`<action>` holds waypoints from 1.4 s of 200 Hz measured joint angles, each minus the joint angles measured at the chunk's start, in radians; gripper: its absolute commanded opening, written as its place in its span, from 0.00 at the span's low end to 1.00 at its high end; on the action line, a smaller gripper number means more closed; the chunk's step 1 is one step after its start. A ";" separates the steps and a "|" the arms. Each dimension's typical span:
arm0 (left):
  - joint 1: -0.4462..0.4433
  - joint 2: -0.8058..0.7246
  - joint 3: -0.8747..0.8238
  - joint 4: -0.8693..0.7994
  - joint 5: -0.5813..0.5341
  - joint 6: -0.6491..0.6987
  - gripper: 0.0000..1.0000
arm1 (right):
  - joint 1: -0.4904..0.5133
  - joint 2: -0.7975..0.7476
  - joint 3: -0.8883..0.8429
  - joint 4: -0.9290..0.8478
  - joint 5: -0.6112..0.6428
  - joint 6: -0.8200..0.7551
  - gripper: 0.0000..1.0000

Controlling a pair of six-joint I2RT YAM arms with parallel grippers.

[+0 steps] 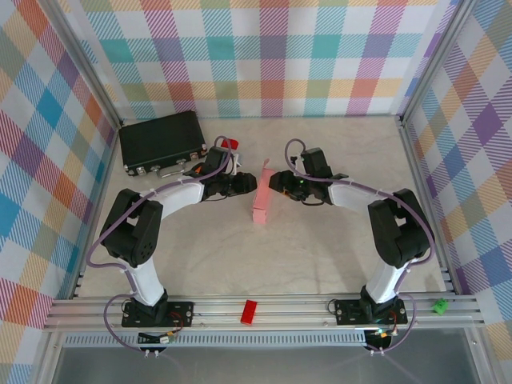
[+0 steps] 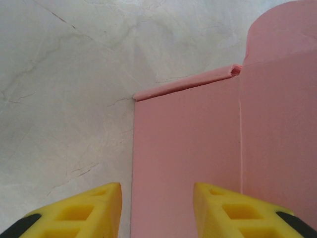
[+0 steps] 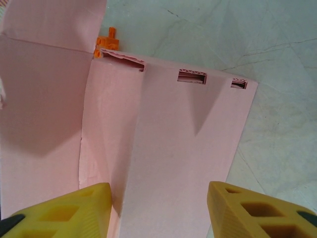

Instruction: Fold the paper box

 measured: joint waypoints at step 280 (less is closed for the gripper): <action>-0.163 -0.032 0.266 -0.331 -0.301 0.182 0.93 | -0.038 -0.246 -0.121 -0.202 0.245 -0.101 0.53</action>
